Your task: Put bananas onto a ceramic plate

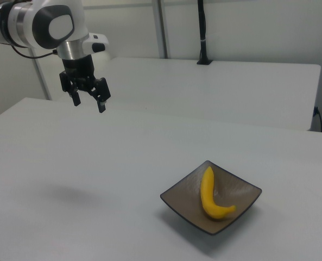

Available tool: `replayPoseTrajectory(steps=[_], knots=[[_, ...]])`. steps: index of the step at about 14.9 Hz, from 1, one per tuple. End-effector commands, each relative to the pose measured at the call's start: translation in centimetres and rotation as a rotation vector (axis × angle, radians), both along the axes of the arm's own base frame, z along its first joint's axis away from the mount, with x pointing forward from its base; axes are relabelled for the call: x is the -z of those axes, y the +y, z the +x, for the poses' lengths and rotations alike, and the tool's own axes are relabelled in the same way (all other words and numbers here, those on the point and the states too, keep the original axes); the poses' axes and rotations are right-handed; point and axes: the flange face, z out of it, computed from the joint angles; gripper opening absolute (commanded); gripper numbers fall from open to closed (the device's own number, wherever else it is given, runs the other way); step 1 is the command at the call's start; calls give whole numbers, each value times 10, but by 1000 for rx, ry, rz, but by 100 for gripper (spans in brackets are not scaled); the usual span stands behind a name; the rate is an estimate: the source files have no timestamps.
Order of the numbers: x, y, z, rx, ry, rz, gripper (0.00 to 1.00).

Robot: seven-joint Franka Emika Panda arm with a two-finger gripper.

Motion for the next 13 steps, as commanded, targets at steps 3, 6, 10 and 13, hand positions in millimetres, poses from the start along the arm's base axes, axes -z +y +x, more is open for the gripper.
replayPoseTrajectory(steps=[3,6,10,13], knots=[[21,27,-18,-61,29,-130,100],[18,23,-17,-49,25,-117,100],[12,6,-14,-4,1,-58,100],[3,-10,-15,49,-10,-40,100]])
